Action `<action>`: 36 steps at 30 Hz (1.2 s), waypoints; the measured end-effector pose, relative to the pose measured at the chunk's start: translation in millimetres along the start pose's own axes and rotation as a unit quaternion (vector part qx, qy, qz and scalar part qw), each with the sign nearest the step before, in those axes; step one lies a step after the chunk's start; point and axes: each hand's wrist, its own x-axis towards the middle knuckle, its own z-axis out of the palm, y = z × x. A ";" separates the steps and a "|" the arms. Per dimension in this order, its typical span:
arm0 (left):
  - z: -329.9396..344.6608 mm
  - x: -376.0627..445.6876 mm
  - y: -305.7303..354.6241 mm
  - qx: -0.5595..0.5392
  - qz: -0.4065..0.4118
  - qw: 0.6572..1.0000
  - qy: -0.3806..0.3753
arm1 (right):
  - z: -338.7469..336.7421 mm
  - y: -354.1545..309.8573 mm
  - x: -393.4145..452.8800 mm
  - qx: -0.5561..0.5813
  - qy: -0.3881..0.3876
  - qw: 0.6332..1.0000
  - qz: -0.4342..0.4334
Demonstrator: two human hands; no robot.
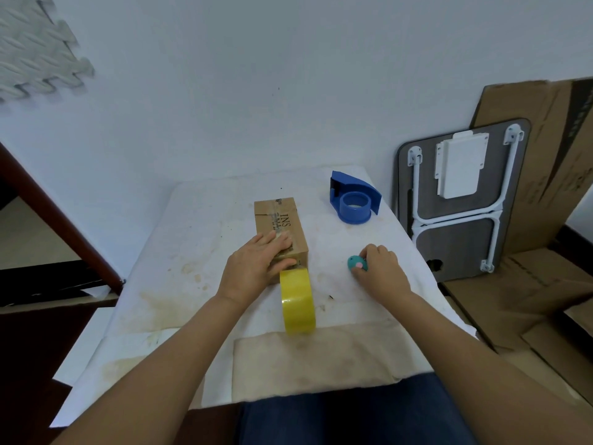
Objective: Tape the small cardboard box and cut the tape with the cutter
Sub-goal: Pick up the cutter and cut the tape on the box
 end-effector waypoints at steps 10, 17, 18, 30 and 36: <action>3.0 0.8 -7.0 -0.081 -0.051 0.994 -0.045 | -7.0 -22.9 -28.8 0.474 -0.038 0.874 0.099; -1.1 3.2 -12.5 -0.139 -0.039 0.988 -0.061 | -16.7 -34.5 -41.9 0.670 -0.164 0.712 0.132; -3.4 3.5 -11.3 -0.146 -0.036 0.986 -0.067 | -16.5 -33.6 -43.9 0.670 -0.165 0.714 0.122; -23.6 10.2 6.0 -0.194 -0.038 0.976 -0.093 | -15.7 -37.7 -65.8 0.629 -0.157 0.760 0.045; -37.7 9.5 17.3 -0.191 -0.021 0.980 -0.044 | -22.6 -40.6 -64.6 0.705 -0.183 0.681 0.078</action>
